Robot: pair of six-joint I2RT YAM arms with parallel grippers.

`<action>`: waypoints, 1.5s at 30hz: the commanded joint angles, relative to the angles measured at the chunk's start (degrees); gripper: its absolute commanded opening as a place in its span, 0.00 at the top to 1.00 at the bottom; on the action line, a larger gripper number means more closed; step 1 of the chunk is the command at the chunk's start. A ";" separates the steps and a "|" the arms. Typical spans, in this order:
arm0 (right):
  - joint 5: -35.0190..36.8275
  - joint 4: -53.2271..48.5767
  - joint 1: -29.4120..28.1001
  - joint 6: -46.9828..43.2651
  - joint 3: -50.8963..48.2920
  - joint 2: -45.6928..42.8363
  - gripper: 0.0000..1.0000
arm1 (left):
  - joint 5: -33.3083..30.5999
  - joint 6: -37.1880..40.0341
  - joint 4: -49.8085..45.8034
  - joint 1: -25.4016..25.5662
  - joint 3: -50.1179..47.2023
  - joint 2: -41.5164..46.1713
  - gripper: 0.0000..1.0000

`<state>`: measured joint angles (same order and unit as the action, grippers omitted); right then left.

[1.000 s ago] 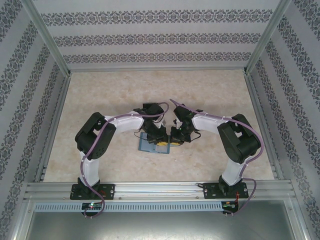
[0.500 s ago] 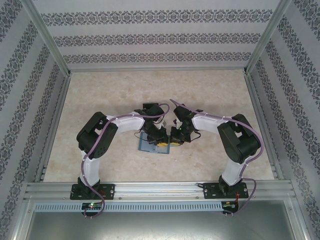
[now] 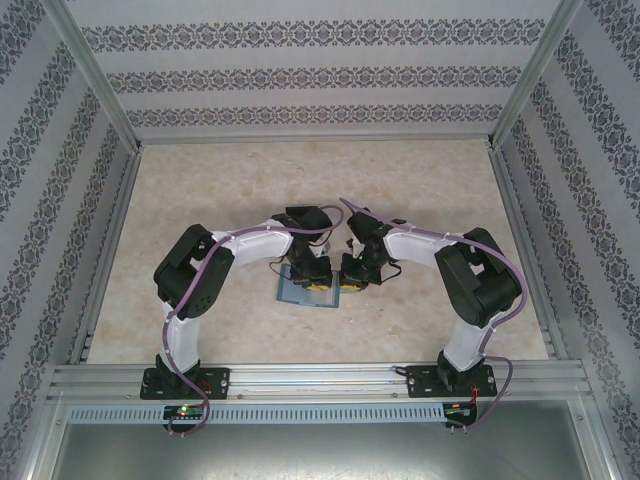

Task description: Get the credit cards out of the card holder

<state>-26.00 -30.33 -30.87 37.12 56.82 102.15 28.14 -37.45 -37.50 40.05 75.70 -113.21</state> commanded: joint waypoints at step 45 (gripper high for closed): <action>1.39 -1.31 0.00 -0.85 -1.27 0.42 0.86 | -28.71 6.23 -25.16 3.82 10.29 -0.93 0.77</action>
<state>-26.20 -30.11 -30.87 37.12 56.71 102.15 1.89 -32.03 -59.48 43.88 85.91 -114.19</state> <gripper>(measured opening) 0.144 0.252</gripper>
